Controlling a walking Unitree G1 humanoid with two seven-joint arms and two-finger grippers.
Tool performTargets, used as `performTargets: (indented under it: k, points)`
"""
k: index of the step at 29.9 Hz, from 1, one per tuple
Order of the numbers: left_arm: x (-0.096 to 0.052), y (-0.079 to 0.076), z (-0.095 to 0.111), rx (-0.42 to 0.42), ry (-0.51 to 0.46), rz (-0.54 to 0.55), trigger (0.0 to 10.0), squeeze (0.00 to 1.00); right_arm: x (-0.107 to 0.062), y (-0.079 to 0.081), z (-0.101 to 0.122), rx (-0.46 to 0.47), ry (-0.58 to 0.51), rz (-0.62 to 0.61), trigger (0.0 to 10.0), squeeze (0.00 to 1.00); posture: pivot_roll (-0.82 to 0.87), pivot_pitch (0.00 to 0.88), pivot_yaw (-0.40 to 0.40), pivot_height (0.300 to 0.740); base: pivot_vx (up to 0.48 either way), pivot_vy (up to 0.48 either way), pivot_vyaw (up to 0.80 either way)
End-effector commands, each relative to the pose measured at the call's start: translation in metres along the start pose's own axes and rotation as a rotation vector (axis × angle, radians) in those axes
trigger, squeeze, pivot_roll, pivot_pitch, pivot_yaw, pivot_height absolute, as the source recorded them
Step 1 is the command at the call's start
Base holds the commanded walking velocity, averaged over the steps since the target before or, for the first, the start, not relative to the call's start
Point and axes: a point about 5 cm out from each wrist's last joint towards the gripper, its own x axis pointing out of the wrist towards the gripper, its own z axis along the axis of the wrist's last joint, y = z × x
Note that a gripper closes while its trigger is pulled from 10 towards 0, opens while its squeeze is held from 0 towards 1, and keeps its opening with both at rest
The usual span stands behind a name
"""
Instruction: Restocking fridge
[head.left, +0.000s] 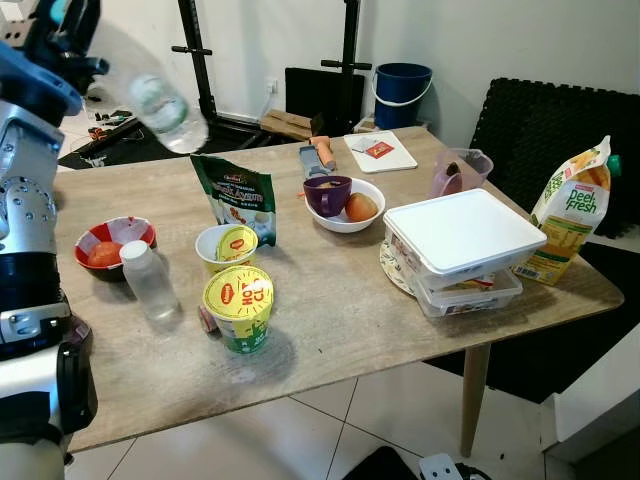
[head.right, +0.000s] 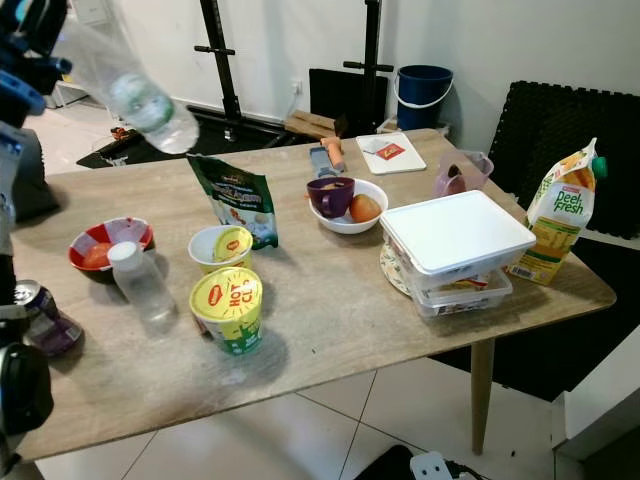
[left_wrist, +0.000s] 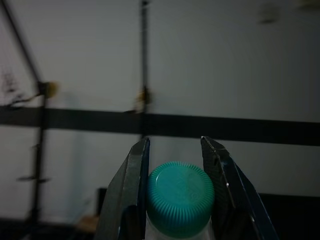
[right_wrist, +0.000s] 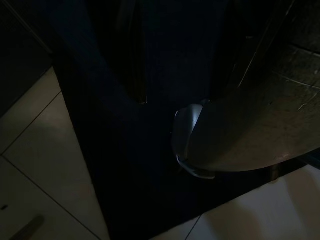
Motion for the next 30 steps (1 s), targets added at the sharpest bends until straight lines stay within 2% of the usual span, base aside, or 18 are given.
performTargets:
  k: [1, 6, 7, 8, 9, 12, 13, 14, 15, 17, 18, 19, 25, 30]
  points:
    - [0.001, -0.01, -0.002, -0.024, 0.003, -0.057, 10.0, 0.0, -0.001, -0.001, -0.003, 0.009, 0.012, -0.004, 10.0, 0.0, 0.01, 0.056, 0.022, 0.74, 0.0, 0.0, 0.0]
    - [0.0, -0.025, -0.003, -0.081, 0.003, -0.151, 10.0, 0.0, -0.001, -0.001, -0.003, 0.009, 0.011, -0.005, 10.0, 0.0, 0.01, 0.055, 0.023, 0.74, 0.0, 0.0, 0.0]
    - [-0.001, -0.032, -0.004, -0.101, 0.008, -0.192, 10.0, 0.0, -0.001, -0.001, -0.003, 0.009, 0.012, -0.006, 10.0, 0.0, 0.01, 0.056, 0.023, 0.74, 0.0, 0.0, 0.0]
    - [-0.001, -0.032, -0.004, -0.101, 0.008, -0.192, 10.0, 0.0, -0.001, -0.001, -0.003, 0.009, 0.012, -0.006, 10.0, 0.0, 0.01, 0.056, 0.023, 0.74, 0.0, 0.0, 0.0]
    - [-0.001, -0.04, -0.006, -0.121, 0.014, -0.228, 10.0, 0.0, -0.001, -0.001, -0.004, 0.009, 0.012, -0.006, 10.0, 0.0, 0.01, 0.055, 0.023, 0.74, 0.0, 0.0, 0.0]
    - [-0.002, -0.048, -0.009, -0.143, 0.022, -0.257, 10.0, 0.0, -0.001, -0.001, -0.004, 0.01, 0.012, -0.006, 10.0, 0.0, 0.01, 0.055, 0.023, 0.74, 0.0, 0.0, 0.0]
    - [-0.002, -0.058, -0.013, -0.171, 0.028, -0.298, 10.0, 0.0, -0.001, -0.001, -0.004, 0.01, 0.012, -0.005, 10.0, 0.0, 0.01, 0.055, 0.024, 0.74, 0.0, 0.0, 0.0]
    - [-0.002, -0.058, -0.013, -0.171, 0.028, -0.298, 10.0, 0.0, -0.001, -0.001, -0.004, 0.01, 0.012, -0.005, 10.0, 0.0, 0.01, 0.055, 0.024, 0.74, 0.0, 0.0, 0.0]
    - [-0.003, -0.066, -0.016, -0.197, 0.028, -0.335, 10.0, 0.0, 0.0, -0.001, -0.003, 0.011, 0.012, -0.005, 10.0, 0.0, 0.01, 0.055, 0.025, 0.74, 0.0, 0.0, 0.0]
    - [-0.003, -0.066, -0.016, -0.197, 0.028, -0.335, 10.0, 0.0, 0.0, -0.001, -0.003, 0.011, 0.012, -0.005, 10.0, 0.0, 0.01, 0.055, 0.025, 0.74, 0.0, 0.0, 0.0]
    - [-0.003, -0.073, -0.019, -0.222, 0.027, -0.364, 10.0, 0.0, 0.0, 0.0, -0.003, 0.011, 0.012, -0.004, 10.0, 0.0, 0.01, 0.055, 0.025, 0.74, 0.0, 0.0, 0.0]
    - [-0.003, -0.073, -0.019, -0.222, 0.027, -0.364, 10.0, 0.0, 0.0, 0.0, -0.003, 0.011, 0.012, -0.004, 10.0, 0.0, 0.01, 0.055, 0.025, 0.74, 0.0, 0.0, 0.0]
    - [-0.008, -0.097, -0.038, -0.343, 0.061, -0.448, 10.0, 0.0, 0.0, 0.001, -0.004, 0.014, 0.012, -0.001, 10.0, 0.0, 0.01, 0.056, 0.029, 0.74, 0.0, 0.0, 0.0]
    - [-0.009, -0.1, -0.041, -0.365, 0.068, -0.457, 10.0, 0.0, 0.0, 0.001, -0.004, 0.014, 0.012, -0.001, 10.0, 0.0, 0.01, 0.054, 0.03, 0.74, 0.0, 0.0, 0.0]
